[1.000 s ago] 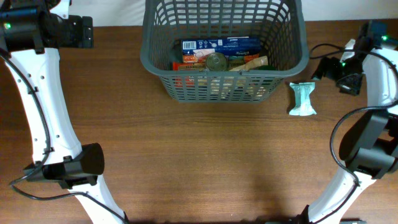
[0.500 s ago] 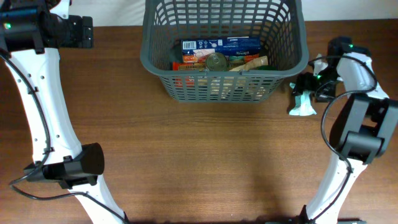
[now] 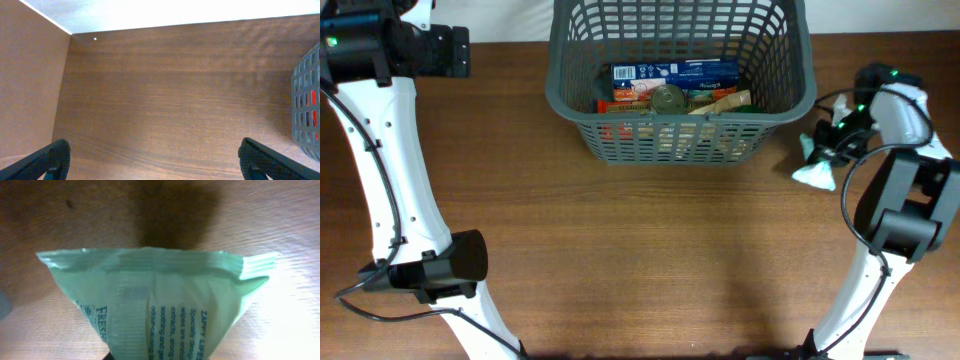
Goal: Pack container
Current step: 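Carry the wipes packet over the basket and drop it inside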
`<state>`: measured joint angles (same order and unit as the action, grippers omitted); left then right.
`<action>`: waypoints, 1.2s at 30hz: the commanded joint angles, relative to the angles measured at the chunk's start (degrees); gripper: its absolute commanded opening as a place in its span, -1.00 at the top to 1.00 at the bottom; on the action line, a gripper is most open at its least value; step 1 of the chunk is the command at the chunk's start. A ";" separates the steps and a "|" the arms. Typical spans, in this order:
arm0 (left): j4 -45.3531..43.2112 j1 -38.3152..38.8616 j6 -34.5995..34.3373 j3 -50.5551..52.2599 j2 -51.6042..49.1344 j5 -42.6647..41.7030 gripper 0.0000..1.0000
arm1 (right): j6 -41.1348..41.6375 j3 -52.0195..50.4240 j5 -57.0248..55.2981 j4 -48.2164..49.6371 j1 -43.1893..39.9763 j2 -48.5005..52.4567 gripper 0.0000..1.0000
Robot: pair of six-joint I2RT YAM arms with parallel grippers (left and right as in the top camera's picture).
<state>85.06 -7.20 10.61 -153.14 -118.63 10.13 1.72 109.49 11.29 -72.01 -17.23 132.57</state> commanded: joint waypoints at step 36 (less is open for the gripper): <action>0.11 -0.09 -0.87 0.22 0.63 0.20 -0.98 | -13.07 39.21 -2.51 3.89 40.92 -2.89 0.92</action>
<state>85.06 -7.20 10.61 -153.14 -118.63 10.13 -10.28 148.64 7.62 -68.88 22.33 126.80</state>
